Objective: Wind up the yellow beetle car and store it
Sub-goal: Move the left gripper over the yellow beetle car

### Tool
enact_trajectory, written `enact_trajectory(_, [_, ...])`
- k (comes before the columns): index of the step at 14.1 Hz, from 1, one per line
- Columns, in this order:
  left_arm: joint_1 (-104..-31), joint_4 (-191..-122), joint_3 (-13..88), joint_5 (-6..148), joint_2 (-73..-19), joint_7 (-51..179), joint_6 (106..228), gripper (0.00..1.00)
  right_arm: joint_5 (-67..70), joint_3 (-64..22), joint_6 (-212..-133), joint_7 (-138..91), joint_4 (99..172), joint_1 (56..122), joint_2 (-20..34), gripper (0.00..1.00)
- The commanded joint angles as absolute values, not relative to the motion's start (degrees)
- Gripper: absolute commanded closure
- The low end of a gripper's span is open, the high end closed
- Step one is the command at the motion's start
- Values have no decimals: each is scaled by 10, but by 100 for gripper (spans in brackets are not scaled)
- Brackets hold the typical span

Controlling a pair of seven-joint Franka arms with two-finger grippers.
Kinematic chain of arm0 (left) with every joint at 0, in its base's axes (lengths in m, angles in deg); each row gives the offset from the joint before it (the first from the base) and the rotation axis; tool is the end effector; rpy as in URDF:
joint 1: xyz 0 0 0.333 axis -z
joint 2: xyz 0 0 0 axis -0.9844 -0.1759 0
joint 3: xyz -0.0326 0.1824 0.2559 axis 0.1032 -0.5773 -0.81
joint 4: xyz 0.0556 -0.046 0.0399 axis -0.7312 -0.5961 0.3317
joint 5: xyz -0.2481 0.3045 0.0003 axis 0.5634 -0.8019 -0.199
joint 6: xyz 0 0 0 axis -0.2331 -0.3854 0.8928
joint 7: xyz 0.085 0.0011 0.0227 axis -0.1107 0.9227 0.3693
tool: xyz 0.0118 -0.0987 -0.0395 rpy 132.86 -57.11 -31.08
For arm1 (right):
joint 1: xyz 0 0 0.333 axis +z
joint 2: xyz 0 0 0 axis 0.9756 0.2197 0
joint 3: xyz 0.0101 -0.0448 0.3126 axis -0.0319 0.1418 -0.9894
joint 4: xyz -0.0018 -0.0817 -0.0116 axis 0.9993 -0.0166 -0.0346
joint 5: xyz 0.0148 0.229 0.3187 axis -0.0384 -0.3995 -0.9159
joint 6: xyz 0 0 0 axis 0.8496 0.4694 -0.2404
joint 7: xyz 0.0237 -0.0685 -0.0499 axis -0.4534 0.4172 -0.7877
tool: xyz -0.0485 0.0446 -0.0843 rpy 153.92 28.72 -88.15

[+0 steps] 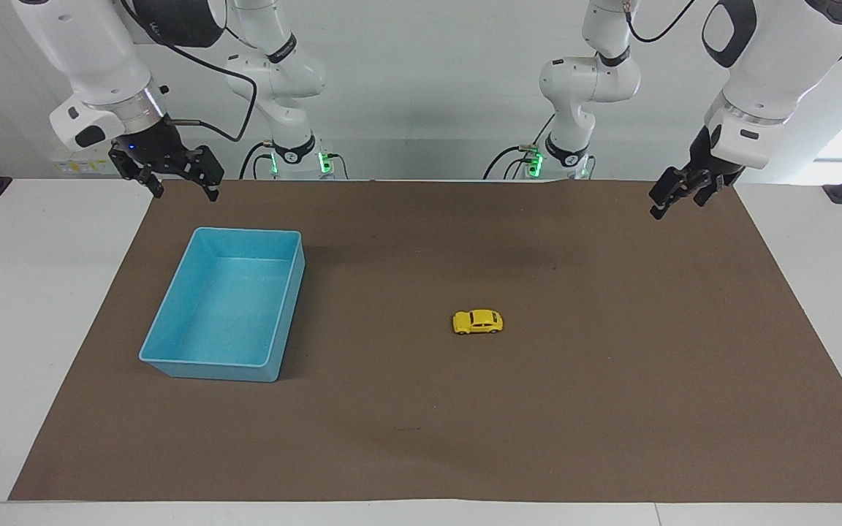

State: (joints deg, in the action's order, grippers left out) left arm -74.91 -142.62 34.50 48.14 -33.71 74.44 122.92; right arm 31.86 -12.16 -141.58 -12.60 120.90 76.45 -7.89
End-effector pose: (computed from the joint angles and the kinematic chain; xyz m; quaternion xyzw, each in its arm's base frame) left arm 0.5452 -0.0519 0.6053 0.9830 0.1826 -0.0002 0.0205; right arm 0.5500 -0.0239 0.6214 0.9984 -0.0493 -0.0277 0.0004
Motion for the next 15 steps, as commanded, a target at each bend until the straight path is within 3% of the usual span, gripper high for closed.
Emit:
enact_trajectory(1, [-744,-1439,343,510,-335,840,1246,0,307,-120,-1411,-135,1213,763,-87,0])
enact_trajectory(6, [-725,-1462,344,547,-336,1127,1255,0,307,-120,-1411,-135,1213,763,-86,0])
enact_trajectory(9, [-702,-1487,343,550,-337,1266,1322,0,307,-120,-1411,-135,1213,763,-86,0])
enact_trajectory(15, [-648,-1480,342,543,-397,1463,1389,0,307,-120,-1411,-135,1213,763,-86,0])
